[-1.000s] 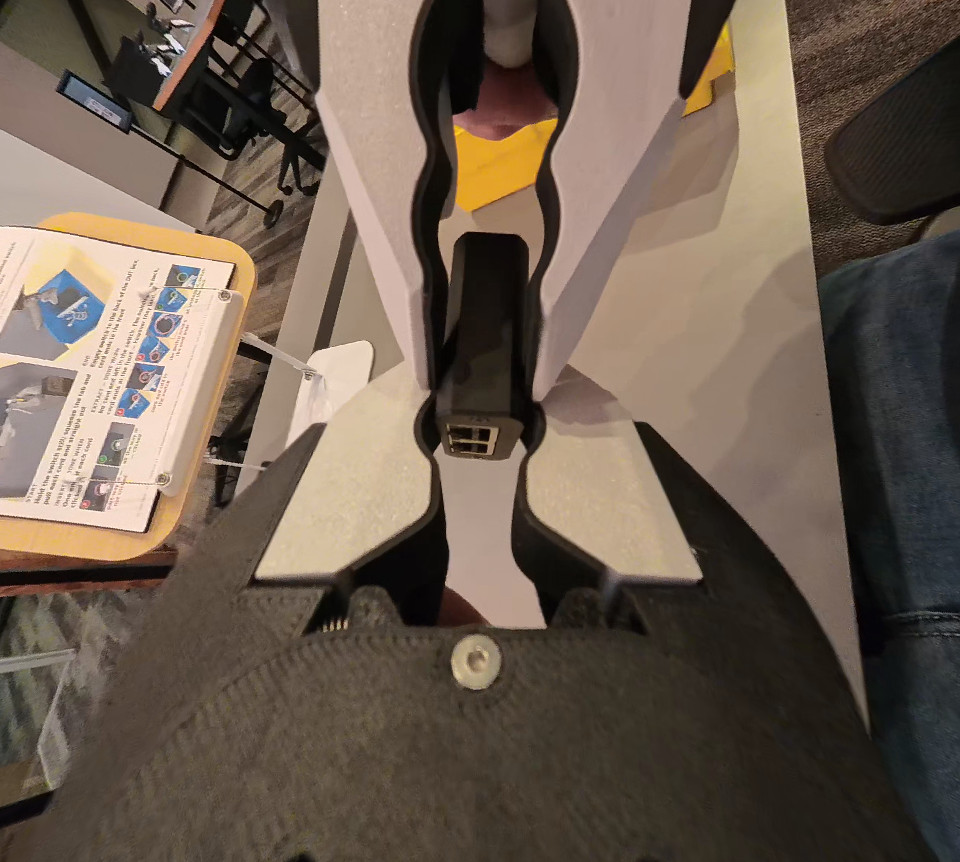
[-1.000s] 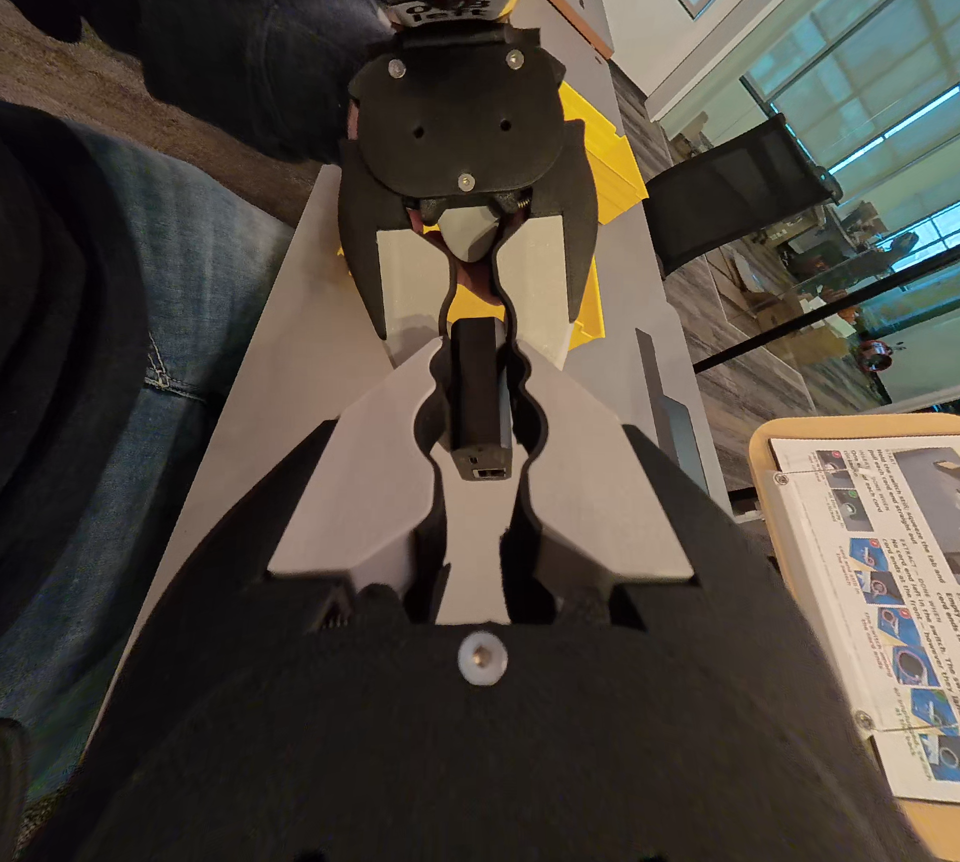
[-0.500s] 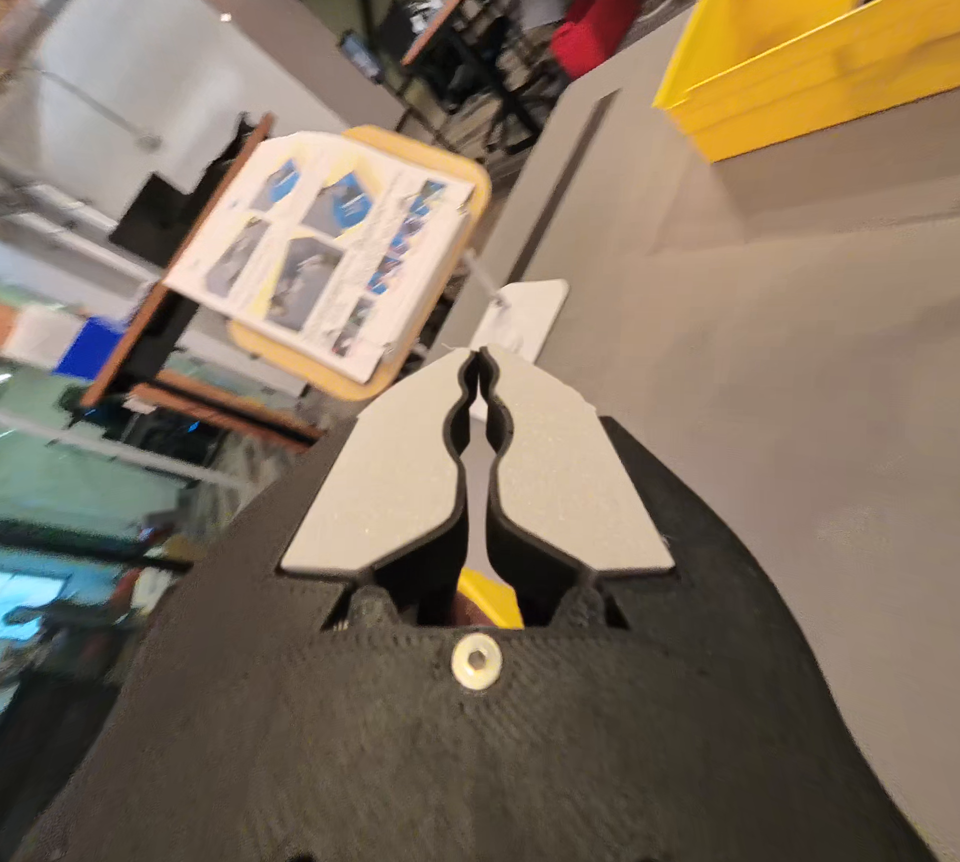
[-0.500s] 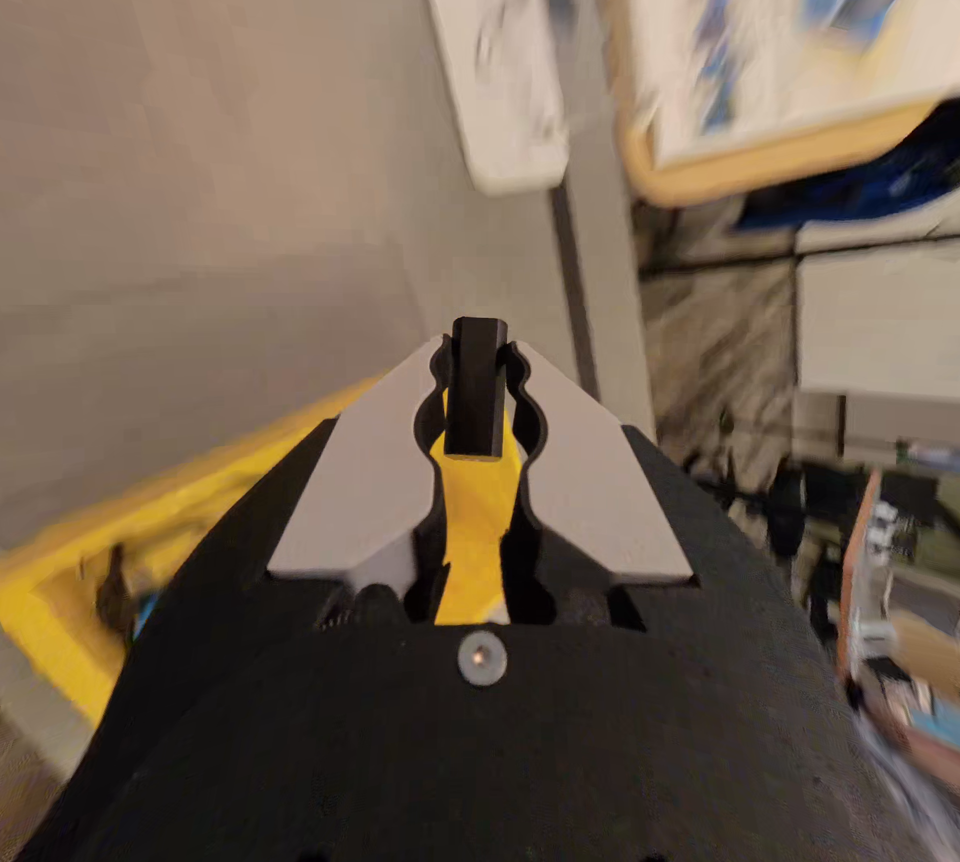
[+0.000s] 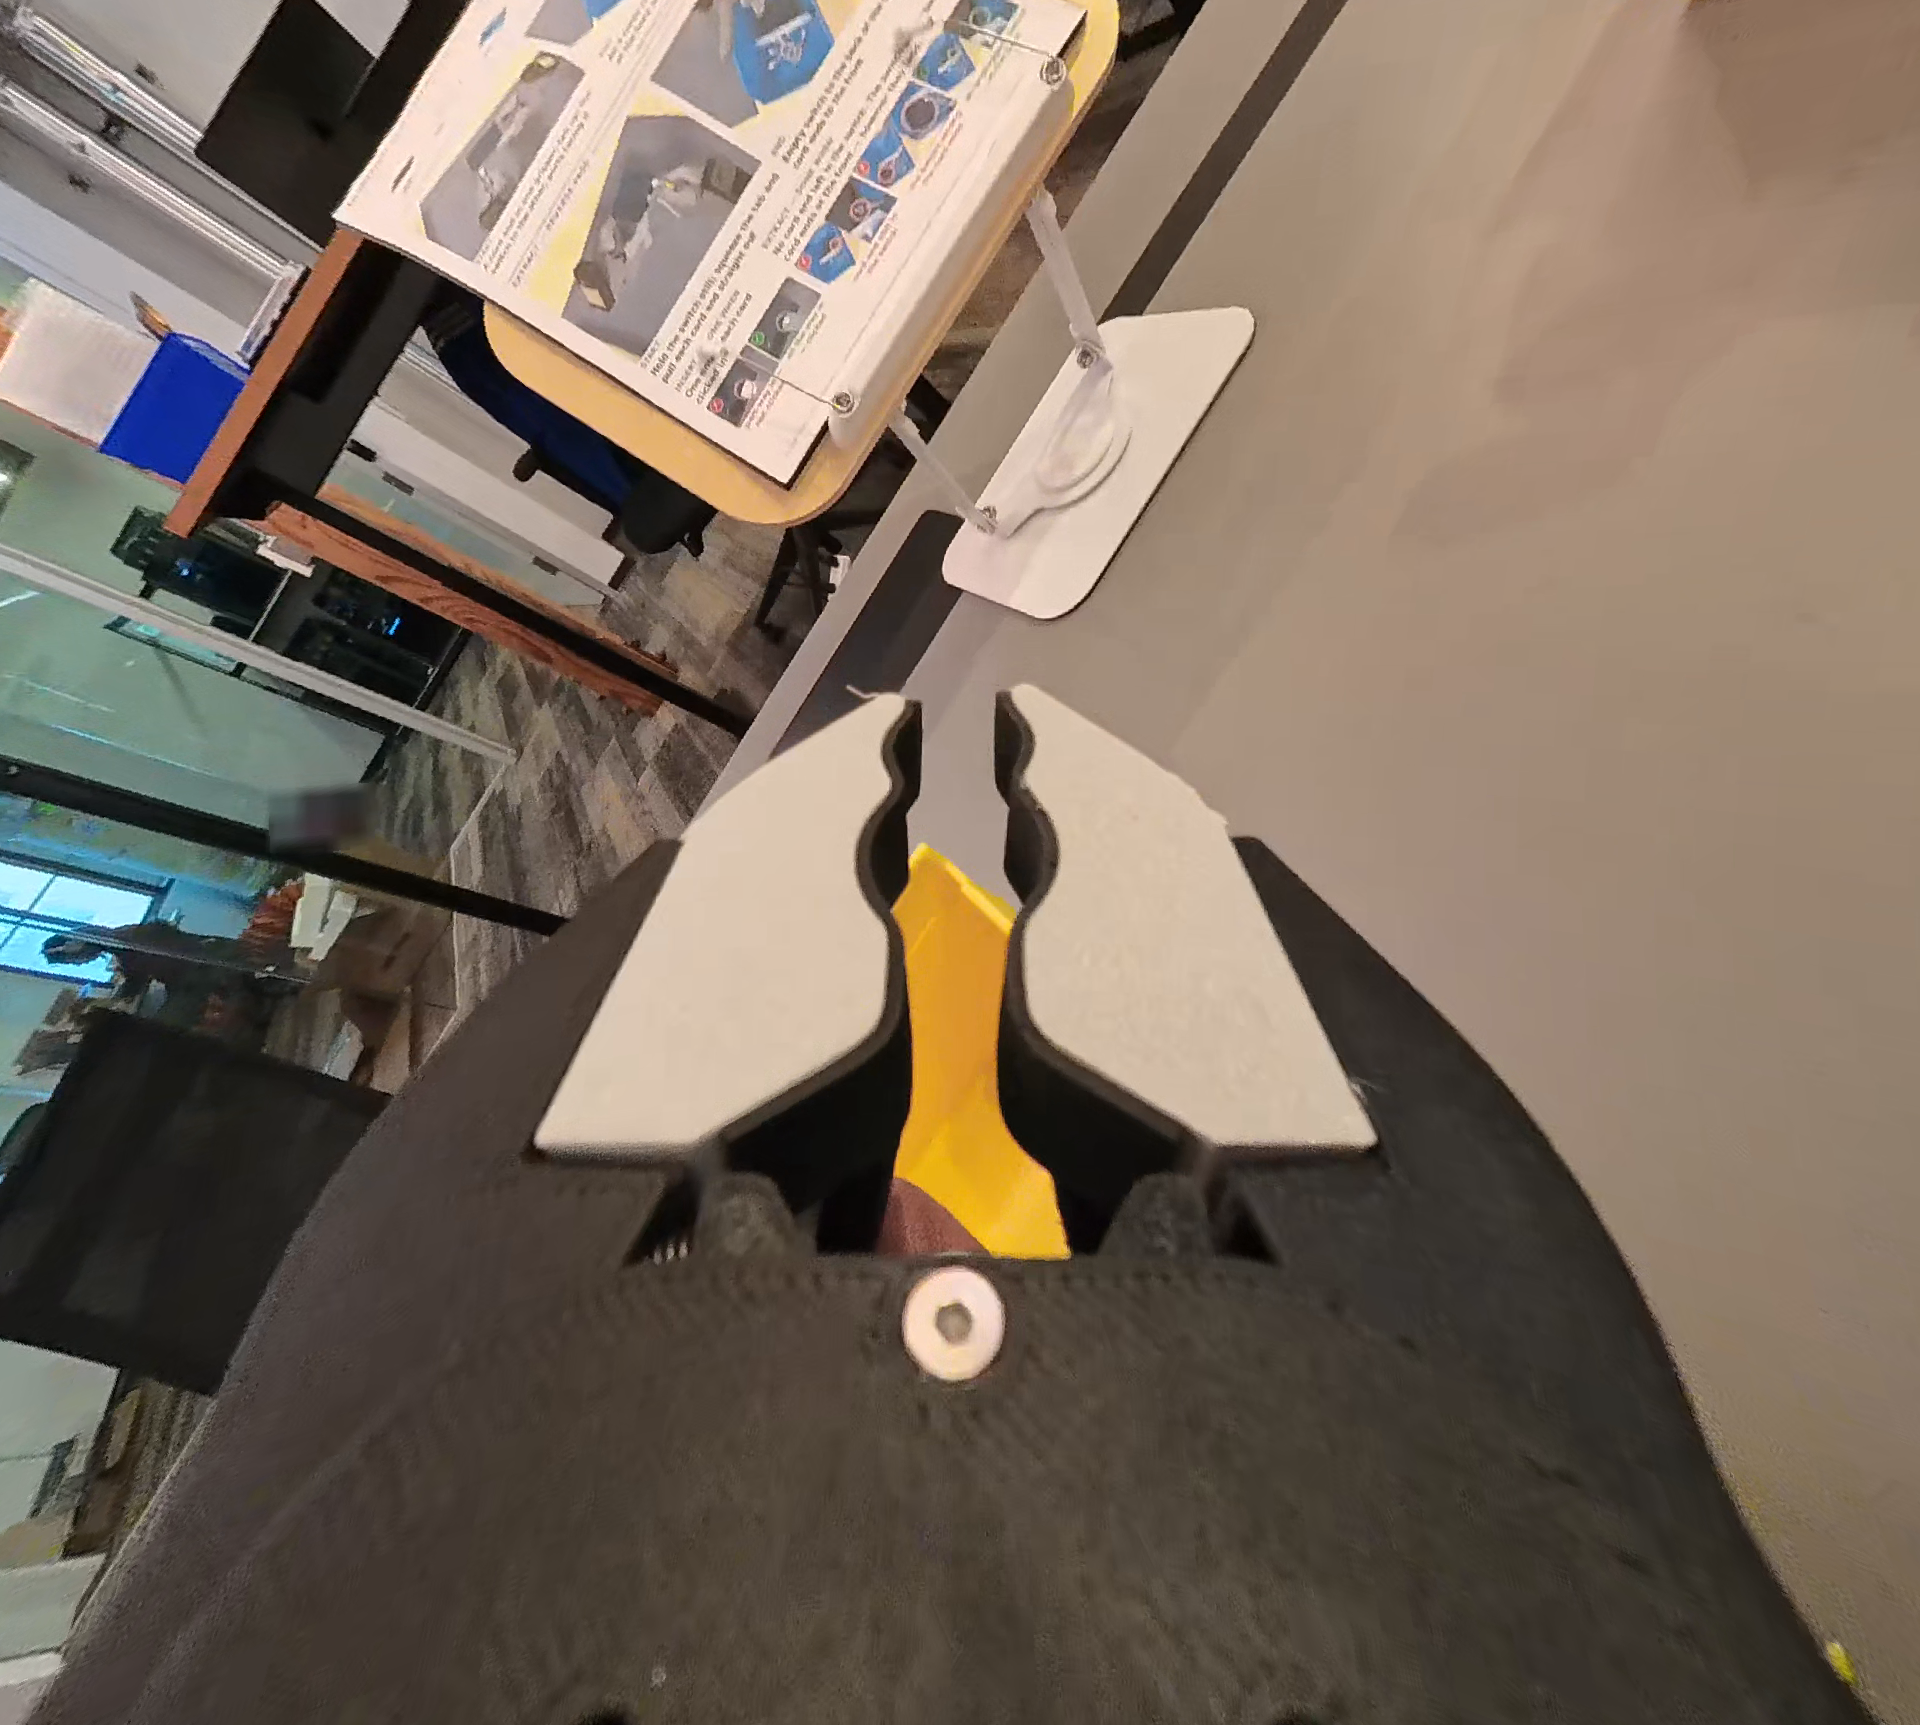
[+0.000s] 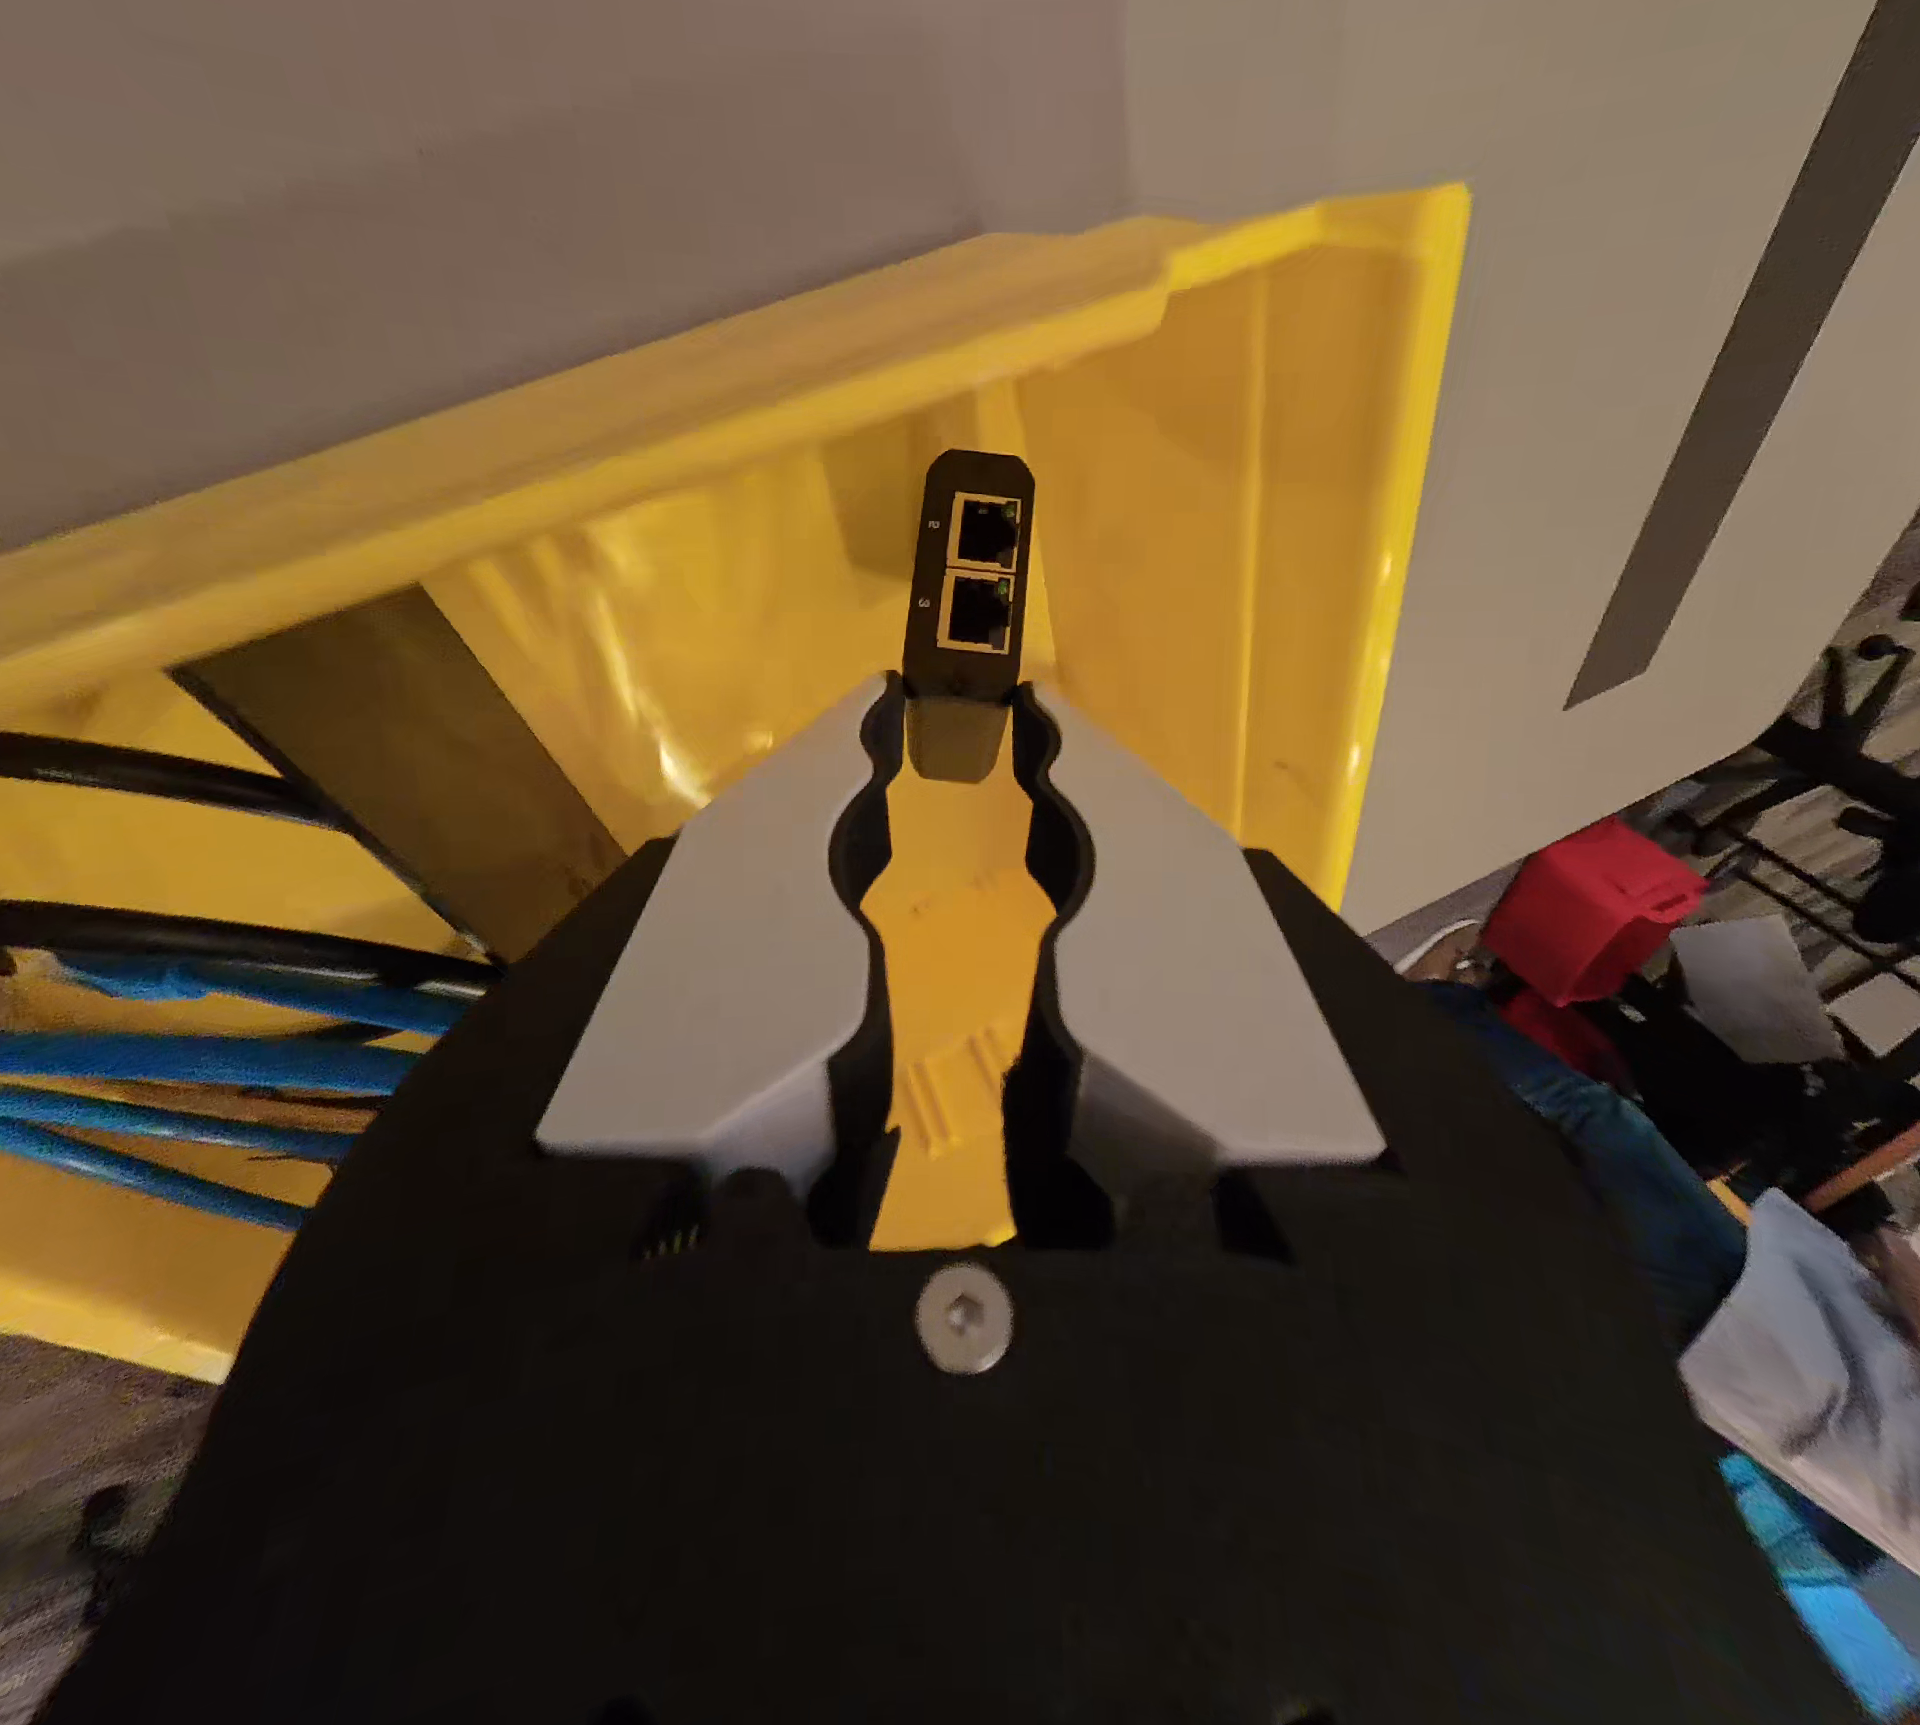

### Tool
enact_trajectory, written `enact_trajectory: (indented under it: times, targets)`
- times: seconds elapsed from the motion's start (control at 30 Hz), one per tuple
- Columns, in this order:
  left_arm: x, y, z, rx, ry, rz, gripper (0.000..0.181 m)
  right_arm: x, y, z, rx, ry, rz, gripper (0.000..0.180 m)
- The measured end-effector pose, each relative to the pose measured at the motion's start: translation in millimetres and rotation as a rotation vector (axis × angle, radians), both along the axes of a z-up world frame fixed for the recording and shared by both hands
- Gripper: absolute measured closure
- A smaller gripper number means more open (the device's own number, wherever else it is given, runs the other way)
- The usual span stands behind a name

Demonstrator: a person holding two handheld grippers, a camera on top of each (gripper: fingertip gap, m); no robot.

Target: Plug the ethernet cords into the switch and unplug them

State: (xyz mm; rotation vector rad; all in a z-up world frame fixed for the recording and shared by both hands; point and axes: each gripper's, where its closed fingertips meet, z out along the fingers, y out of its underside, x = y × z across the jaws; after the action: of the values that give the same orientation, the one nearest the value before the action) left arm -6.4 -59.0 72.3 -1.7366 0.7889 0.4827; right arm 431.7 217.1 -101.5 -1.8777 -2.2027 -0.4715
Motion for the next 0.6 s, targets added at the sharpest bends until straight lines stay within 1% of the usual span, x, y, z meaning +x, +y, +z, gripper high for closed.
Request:
enact_trajectory:
  times: [0.13, 0.27, 0.4, 0.5, 0.6]
  targets:
    - [-8.8, 2.6, -4.4, -0.021, -0.009, 0.020, 0.164, 3.2, 4.0, -1.0, 0.016, -0.070, 0.024, 0.160]
    - [-20.2, 1.5, -5.7, -0.032, -0.013, 0.043, 0.160, 4.3, -4.4, -6.8, -0.022, -0.088, 0.031, 0.159]
    - [-26.1, 0.5, -4.3, -0.034, -0.013, 0.056, 0.159, 5.4, -4.6, -6.4, -0.006, -0.097, 0.035, 0.159]
    - [-26.8, -0.8, -1.1, -0.029, -0.006, 0.059, 0.159, 8.2, 3.2, -1.7, 0.022, -0.085, 0.012, 0.161]
    - [-27.6, -1.5, 1.4, -0.027, -0.003, 0.062, 0.158, 16.4, 13.9, -2.4, 0.071, -0.118, -0.014, 0.160]
